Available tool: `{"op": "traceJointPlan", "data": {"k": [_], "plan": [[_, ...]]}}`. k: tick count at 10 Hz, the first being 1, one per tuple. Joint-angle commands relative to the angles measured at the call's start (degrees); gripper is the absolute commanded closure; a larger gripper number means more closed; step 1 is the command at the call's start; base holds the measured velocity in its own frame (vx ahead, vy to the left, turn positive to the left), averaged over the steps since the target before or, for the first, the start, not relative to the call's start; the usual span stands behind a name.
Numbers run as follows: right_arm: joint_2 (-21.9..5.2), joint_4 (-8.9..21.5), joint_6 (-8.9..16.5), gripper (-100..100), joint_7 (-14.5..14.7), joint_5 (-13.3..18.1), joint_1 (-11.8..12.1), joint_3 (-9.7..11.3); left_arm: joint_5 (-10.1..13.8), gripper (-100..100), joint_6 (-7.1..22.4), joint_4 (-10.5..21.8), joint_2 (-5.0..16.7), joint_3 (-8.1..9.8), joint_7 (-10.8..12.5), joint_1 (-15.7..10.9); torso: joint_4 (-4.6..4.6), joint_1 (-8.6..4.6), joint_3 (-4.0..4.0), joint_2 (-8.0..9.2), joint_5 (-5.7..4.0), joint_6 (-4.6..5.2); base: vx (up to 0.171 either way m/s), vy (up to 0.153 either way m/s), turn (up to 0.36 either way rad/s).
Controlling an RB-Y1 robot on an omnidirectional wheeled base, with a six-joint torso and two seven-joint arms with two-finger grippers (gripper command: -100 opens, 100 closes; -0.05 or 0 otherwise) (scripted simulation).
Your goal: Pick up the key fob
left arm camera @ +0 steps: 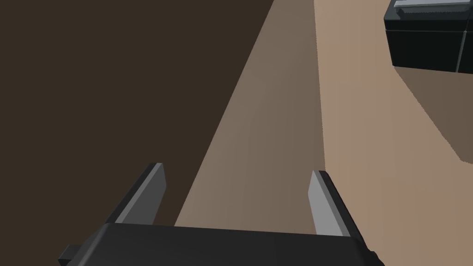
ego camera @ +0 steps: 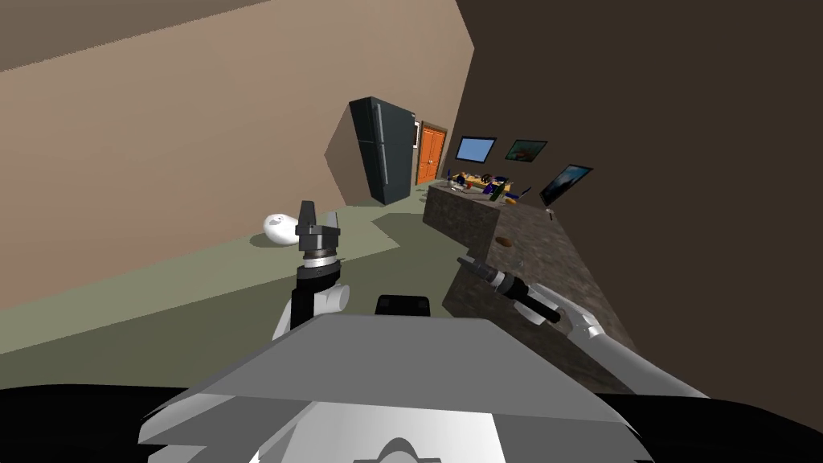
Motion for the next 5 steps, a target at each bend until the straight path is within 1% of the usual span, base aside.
{"op": "traceJointPlan", "data": {"k": [1, 2, 3, 4, 5], "plan": [[-2.9, 2.6, -0.4, -100, 0.0, 0.9, 0.2, 1.0, 0.0, 0, 0.0, 0.0, 0.0, 0.00, 0.0, 0.0, 0.00, 0.00, 0.00, 0.00, 0.00, 0.00, 0.026, 0.000, 0.129], [-4.0, 2.6, -0.4, -100, 0.0, 0.9, 0.2, 1.0, 0.0, 0, 0.0, 0.0, 0.0, 0.00, 0.0, 0.0, -0.01, -0.01, -0.02, -0.04, 0.00, -0.03, 0.026, -0.004, 0.093], [-6.0, 4.9, -1.2, -100, 0.2, 1.8, 0.7, 2.0, 0.0, 0, 0.0, 0.0, 0.0, 0.00, 0.0, 0.0, -0.01, -0.02, -0.02, -0.04, 0.00, -0.01, 0.031, -0.008, 0.161], [-7.3, 5.3, -1.2, -100, 0.2, 1.8, 0.7, 2.0, 0.0, 0, 0.0, 0.0, 0.0, 0.00, 0.0, 0.0, -0.02, -0.05, -0.04, -0.07, -0.01, -0.03, 0.030, -0.011, 0.079], [-9.3, 8.0, -1.8, -100, 0.4, 2.8, 1.1, 3.1, 0.0, 0, 0.0, 0.0, 0.0, 0.00, 0.0, 0.0, -0.01, -0.05, -0.03, -0.05, -0.01, 0.01, 0.035, -0.013, 0.158]]}}
